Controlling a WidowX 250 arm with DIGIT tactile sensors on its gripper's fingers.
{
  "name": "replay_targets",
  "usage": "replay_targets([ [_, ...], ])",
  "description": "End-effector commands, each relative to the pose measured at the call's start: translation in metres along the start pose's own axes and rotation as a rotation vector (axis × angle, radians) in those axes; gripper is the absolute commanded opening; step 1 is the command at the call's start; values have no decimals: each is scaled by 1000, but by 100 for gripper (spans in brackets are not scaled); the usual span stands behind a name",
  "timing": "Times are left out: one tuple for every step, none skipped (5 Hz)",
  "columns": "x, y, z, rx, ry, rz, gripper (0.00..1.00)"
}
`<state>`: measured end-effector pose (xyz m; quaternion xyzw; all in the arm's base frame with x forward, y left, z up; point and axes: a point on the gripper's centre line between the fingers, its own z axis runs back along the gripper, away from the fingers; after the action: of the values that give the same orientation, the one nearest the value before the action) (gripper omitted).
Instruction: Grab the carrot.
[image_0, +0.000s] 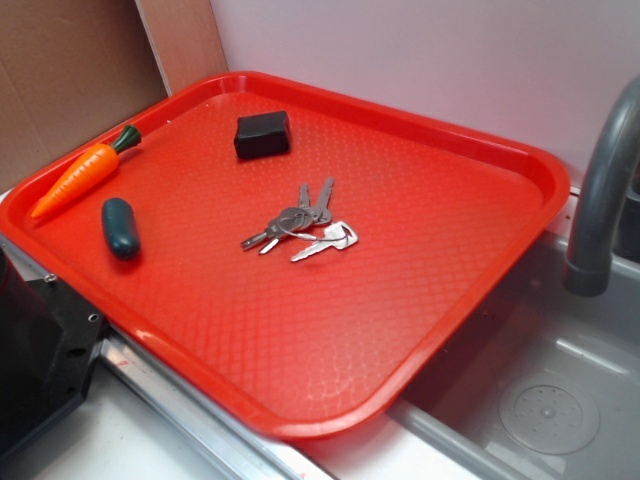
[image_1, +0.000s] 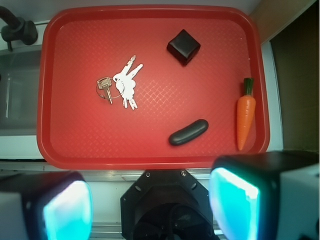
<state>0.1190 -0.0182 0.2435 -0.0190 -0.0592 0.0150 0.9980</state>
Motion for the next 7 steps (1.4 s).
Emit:
replay_targets([
  [0,0,0,0,0,0,100],
  [-7,52,-40,59,-5,85,100],
  [-4,79,-73,79,-90,70,100],
  [-5,106,-98,90,-158,67,100],
  [-6,129,-128,139,-176,158,100],
  [-12,152,-156,164,-156,318,100],
  [-3,165,-186,139,-137,380,100],
])
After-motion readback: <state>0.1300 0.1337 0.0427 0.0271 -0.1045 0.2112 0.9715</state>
